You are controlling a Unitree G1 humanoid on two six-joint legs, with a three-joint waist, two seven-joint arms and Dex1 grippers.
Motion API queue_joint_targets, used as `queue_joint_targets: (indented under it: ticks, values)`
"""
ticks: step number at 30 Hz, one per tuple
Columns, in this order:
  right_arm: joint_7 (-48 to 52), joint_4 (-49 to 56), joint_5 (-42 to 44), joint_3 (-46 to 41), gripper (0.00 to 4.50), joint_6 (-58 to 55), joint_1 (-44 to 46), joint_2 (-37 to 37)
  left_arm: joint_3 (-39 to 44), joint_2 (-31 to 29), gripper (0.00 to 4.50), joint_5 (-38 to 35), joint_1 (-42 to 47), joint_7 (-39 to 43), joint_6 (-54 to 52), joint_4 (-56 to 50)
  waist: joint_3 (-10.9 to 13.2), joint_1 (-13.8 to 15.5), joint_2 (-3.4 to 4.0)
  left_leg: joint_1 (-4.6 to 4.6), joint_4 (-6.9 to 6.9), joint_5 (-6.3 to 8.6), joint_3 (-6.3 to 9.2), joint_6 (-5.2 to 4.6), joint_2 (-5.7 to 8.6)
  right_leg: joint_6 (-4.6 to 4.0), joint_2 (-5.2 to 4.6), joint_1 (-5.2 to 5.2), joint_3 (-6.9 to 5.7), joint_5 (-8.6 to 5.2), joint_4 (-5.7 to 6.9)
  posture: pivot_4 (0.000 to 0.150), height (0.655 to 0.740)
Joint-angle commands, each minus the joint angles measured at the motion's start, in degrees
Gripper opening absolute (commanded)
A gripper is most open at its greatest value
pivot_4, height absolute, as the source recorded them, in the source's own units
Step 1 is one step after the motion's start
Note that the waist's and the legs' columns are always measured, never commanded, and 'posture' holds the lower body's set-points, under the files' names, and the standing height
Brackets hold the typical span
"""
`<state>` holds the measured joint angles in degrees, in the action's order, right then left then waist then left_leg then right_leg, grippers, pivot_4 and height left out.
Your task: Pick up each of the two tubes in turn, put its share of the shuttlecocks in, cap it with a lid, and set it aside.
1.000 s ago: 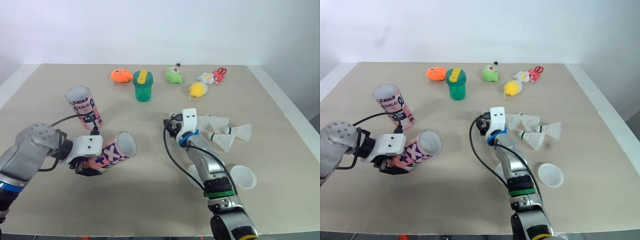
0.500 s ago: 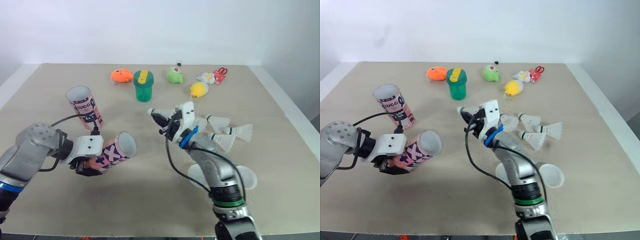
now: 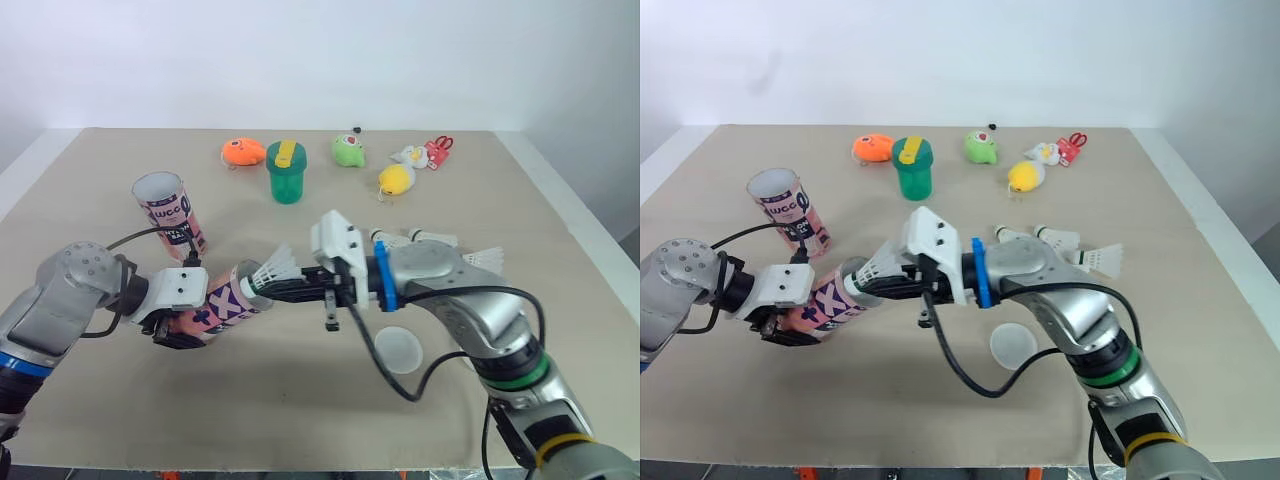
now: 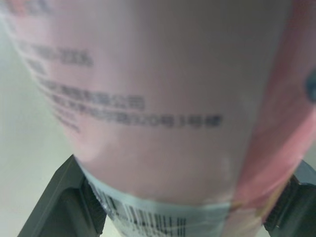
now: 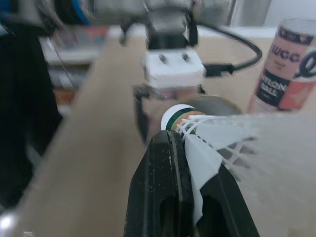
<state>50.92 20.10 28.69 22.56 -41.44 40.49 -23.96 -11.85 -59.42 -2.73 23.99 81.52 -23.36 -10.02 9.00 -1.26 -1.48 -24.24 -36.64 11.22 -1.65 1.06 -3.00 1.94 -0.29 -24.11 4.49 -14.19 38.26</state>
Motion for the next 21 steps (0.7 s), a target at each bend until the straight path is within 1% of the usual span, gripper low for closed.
queue_joint_targets:
  ticks: [1, 3, 4, 7, 8, 10, 14, 16, 19, 21]
  values:
    - [-0.7, 1.0, 0.7, -1.5, 1.34, 0.3, 1.1, 2.0, -1.5, 0.6, 3.44, 0.1, -0.2, -0.5, 0.0, -0.9, 0.0, 0.1, 0.0, -0.05, 0.0, 0.0, 0.01, 0.0, 0.01, 0.01, -0.01, -0.04, 0.0, -0.01, 0.0, 0.15, 0.74]
    - [-1.3, 2.4, 2.0, -3.2, 2.17, -0.3, -0.1, 2.6, -1.3, 0.5, 3.44, 0.1, -0.5, -0.5, -0.1, -1.1, 0.0, 0.1, 0.0, -0.09, 0.0, 0.0, 0.01, 0.0, 0.04, 0.07, -0.06, -0.04, 0.0, -0.03, 0.0, 0.15, 0.74]
    - [-1.5, 2.9, 2.4, -3.9, 2.68, -0.7, -0.6, 2.7, -1.3, 0.5, 3.44, 0.0, -0.6, -0.5, -0.1, -1.1, 0.0, 0.1, 0.0, -0.11, 0.0, 0.0, 0.01, 0.0, 0.07, 0.1, -0.1, -0.04, 0.0, -0.04, 0.0, 0.15, 0.74]
    - [-3.5, 7.6, 6.4, -9.5, 4.15, -3.4, -5.0, 1.4, -1.1, 0.4, 3.44, -0.1, -0.9, -0.7, -0.6, -1.7, 0.0, 0.1, -0.01, -0.12, 0.01, 0.0, 0.04, 0.01, 0.1, 0.16, -0.13, -0.02, -0.02, -0.06, -0.01, 0.15, 0.74]
    - [-5.7, 9.6, 8.8, -13.8, 4.36, -4.6, -7.1, 1.2, -1.1, 0.4, 3.44, -0.2, -1.1, -0.7, -0.6, -1.8, 0.0, 0.1, -0.01, -0.12, 0.02, 0.01, 0.03, 0.01, 0.1, 0.18, -0.13, -0.02, -0.02, -0.07, -0.01, 0.15, 0.74]
    - [-9.8, 12.9, 11.6, -22.0, 4.36, -5.9, -11.6, -0.5, -0.9, 0.3, 3.44, -0.3, -1.3, -0.7, -0.7, -2.0, 0.0, 0.2, -0.02, -0.13, 0.03, 0.01, 0.09, 0.01, 0.1, 0.21, -0.14, -0.01, -0.08, -0.06, -0.01, 0.15, 0.74]
    - [-13.1, 15.7, 12.6, -33.2, 4.36, -7.2, -19.8, -7.0, -1.2, 0.7, 3.44, -0.2, -1.3, -0.8, -0.4, -1.5, 0.0, 0.2, -0.02, -0.1, 0.01, 0.01, 0.07, 0.01, 0.14, 0.17, -0.2, 0.04, -0.06, -0.08, -0.05, 0.15, 0.74]
    - [-13.0, 15.8, 13.3, -37.1, 4.36, -7.5, -23.2, -10.1, -1.6, 1.0, 3.44, -0.2, -1.0, -0.8, -0.4, -1.3, 0.0, 0.1, 0.01, -0.06, 0.01, 0.01, 0.06, 0.01, 0.15, 0.16, -0.2, 0.06, -0.04, -0.08, -0.05, 0.15, 0.74]
    - [-11.2, 14.1, 13.5, -45.4, 4.36, -7.1, -30.8, -15.1, -2.5, 1.9, 3.44, -0.1, -0.1, -0.4, -0.1, -0.7, 0.0, 0.1, 0.04, -0.02, 0.04, 0.01, 0.07, 0.01, 0.16, 0.13, -0.18, 0.08, -0.03, -0.08, -0.04, 0.15, 0.74]
    - [-9.9, 12.5, 12.2, -49.0, 4.36, -5.6, -35.1, -17.6, -3.1, 2.4, 3.44, 0.2, 0.5, -0.3, 0.3, -0.1, 0.0, 0.3, 0.06, -0.01, 0.03, 0.01, 0.11, 0.01, 0.19, 0.16, -0.2, 0.14, -0.05, -0.11, -0.06, 0.15, 0.74]
